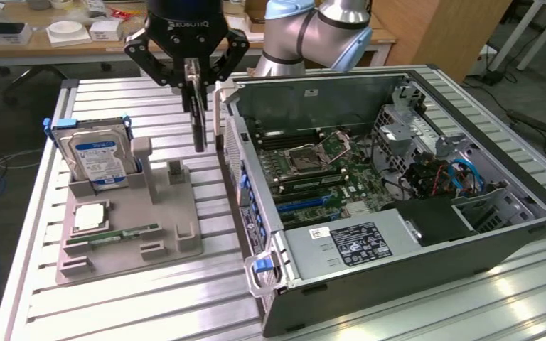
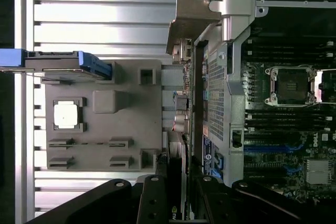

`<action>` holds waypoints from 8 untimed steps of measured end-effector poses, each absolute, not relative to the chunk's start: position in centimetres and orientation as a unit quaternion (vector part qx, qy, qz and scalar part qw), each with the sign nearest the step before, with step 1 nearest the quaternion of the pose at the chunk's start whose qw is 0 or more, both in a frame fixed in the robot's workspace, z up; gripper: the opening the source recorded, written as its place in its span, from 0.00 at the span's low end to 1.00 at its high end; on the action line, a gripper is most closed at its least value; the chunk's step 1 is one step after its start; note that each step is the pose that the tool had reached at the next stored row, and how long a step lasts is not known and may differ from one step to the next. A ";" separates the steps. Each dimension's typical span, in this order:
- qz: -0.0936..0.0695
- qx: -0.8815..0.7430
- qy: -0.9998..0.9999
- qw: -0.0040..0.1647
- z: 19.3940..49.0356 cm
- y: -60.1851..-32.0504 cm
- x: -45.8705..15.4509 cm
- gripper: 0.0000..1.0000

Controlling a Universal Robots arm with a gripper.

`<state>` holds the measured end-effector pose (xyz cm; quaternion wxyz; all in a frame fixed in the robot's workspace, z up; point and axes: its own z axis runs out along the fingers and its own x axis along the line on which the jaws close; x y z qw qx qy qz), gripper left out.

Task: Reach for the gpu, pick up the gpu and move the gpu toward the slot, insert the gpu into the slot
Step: 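Pick up the gpu and move the gpu toward the slot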

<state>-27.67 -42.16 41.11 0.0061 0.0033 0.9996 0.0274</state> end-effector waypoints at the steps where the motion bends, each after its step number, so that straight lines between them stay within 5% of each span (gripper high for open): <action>1: 0.027 0.003 1.000 0.006 41.1 -42.2 -27.5 0.26; 8: 0.027 0.002 1.000 0.006 41.1 -42.2 -26.3 0.26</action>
